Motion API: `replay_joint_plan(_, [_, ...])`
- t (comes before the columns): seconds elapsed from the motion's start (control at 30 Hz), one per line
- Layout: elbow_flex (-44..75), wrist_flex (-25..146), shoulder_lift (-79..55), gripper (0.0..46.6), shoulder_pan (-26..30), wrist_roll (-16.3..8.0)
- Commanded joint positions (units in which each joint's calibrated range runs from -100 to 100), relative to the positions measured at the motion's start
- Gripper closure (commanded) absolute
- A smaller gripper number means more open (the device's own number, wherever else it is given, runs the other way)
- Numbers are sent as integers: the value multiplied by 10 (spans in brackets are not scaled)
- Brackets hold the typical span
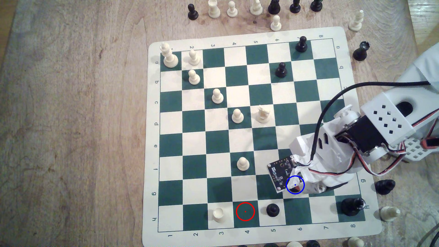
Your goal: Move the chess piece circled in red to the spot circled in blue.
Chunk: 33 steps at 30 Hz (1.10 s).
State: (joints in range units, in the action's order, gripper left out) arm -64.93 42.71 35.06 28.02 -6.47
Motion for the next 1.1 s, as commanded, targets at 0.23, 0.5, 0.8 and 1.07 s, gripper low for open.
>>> replay_joint_plan(0.23, [15, 9, 49, 320, -5, 0])
replay_joint_plan(0.5, [16, 47, 136, 251, -11, -6])
replay_joint_plan(0.8, [12, 25, 279, 255, -76, -12])
replay_joint_plan(1.07, [-127, -109, 418, 464, -92, -12])
